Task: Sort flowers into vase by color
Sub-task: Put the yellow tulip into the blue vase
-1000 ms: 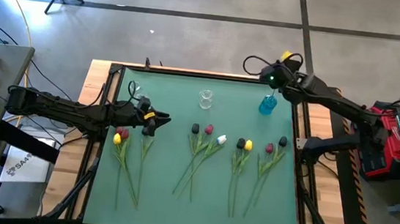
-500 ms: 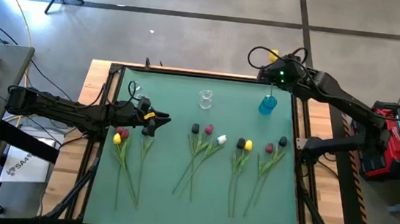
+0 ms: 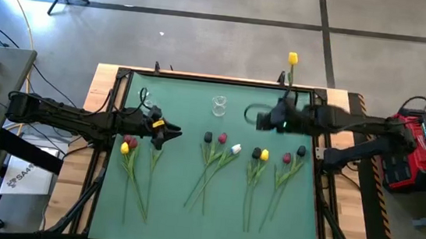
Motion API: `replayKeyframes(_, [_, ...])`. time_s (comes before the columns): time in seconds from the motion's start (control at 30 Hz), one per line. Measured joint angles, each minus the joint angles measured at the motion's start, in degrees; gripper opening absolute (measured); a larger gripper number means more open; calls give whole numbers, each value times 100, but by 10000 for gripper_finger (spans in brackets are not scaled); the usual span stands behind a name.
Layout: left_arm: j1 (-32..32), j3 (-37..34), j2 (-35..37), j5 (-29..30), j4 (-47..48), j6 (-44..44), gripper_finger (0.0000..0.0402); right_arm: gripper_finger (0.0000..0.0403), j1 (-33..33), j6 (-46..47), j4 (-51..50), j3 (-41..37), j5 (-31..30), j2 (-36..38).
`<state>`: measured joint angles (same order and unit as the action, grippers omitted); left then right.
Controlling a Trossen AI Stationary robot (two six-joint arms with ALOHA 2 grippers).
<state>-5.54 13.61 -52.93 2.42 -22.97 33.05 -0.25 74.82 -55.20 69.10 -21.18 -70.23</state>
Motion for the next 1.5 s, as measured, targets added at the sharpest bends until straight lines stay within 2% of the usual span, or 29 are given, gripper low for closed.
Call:
replayKeyframes(0.13, [2, 0, 0, -468, 236, -129, 129, 163, 748, 1174, 236, -457, -81, -270])
replayKeyframes(0.27, [2, 0, -1, -840, 515, -293, 129, 151, 1299, 2231, 602, -823, 132, -800])
replayKeyframes(0.5, [2, 0, -2, -1183, 779, -477, 129, 138, 1685, 3285, 790, -967, 460, -1824])
replayKeyframes(0.7, [2, 0, -2, -1352, 774, -426, 129, 138, 1670, 3481, 611, -966, 577, -2133])
replayKeyframes(0.83, [2, 0, -2, -1290, 772, -419, 129, 138, 1573, 3532, 73, -966, 546, -2220])
replayKeyframes(0.93, [2, 0, -1, -1284, 772, -418, 129, 137, 1409, 3437, -266, -1030, 753, -2355])
replayKeyframes(1.13, [2, 0, 0, -1238, 777, -414, 129, 137, 1066, 2939, 988, -1447, 946, -2370])
replayKeyframes(1.5, [2, 0, 0, -1225, 825, -180, 129, 137, 837, 2802, 555, -1563, 1110, -2368])
